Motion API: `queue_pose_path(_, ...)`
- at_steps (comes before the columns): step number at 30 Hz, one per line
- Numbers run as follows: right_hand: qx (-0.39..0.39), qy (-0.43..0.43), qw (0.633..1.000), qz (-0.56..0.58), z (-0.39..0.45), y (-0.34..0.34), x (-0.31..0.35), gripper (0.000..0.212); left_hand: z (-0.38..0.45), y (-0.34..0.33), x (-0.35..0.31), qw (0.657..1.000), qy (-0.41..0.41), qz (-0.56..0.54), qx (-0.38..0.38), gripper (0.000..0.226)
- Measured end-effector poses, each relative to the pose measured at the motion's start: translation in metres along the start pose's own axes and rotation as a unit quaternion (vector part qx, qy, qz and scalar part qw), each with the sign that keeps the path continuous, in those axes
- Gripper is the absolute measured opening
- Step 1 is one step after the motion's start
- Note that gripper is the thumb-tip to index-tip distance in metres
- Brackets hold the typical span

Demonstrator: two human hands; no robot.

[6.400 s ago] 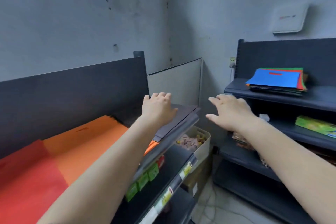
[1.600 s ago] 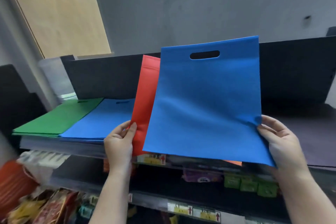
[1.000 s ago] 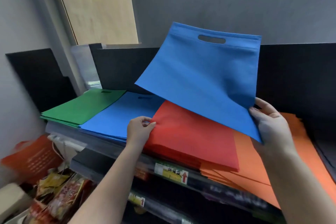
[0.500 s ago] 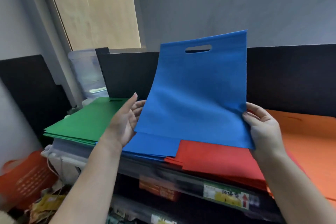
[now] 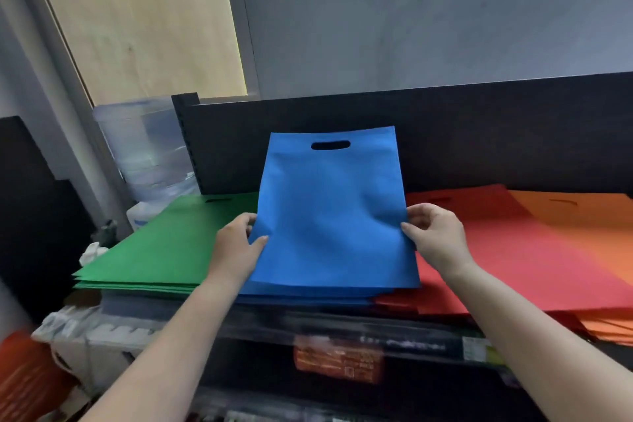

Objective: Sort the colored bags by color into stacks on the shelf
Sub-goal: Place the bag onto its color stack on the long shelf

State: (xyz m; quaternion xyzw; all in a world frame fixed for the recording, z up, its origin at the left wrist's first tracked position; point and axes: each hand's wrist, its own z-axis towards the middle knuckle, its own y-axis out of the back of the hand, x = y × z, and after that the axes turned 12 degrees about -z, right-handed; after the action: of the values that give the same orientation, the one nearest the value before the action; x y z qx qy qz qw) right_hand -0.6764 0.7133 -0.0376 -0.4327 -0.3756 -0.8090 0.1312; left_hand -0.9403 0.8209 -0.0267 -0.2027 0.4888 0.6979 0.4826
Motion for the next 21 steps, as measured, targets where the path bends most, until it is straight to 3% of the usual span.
queue_pose_path(4, 0.053, 0.014, 0.978, -0.2, -0.002, -0.014, -0.007, 0.022, -0.002, -0.006, 0.015, 0.993, 0.03, 0.092, 0.071, 0.037)
queue_pose_path(8, 0.063, 0.013, 0.953, -0.296, 0.001, -0.002, -0.003, 0.034, 0.005, -0.021, 0.008, 0.975, 0.012, 0.19, 0.118, 0.054)
queue_pose_path(15, 0.017, 0.072, 0.902, -0.426, 0.009, 0.088, -0.008, 0.048, 0.02, -0.09, -0.08, 0.957, -0.145, 0.19, 0.163, 0.055)
queue_pose_path(21, -0.009, 0.032, 0.84, -0.542, 0.009, 0.204, -0.035, 0.055, 0.019, -0.182, -0.194, 0.912, -0.281, 0.225, 0.195, 0.058)
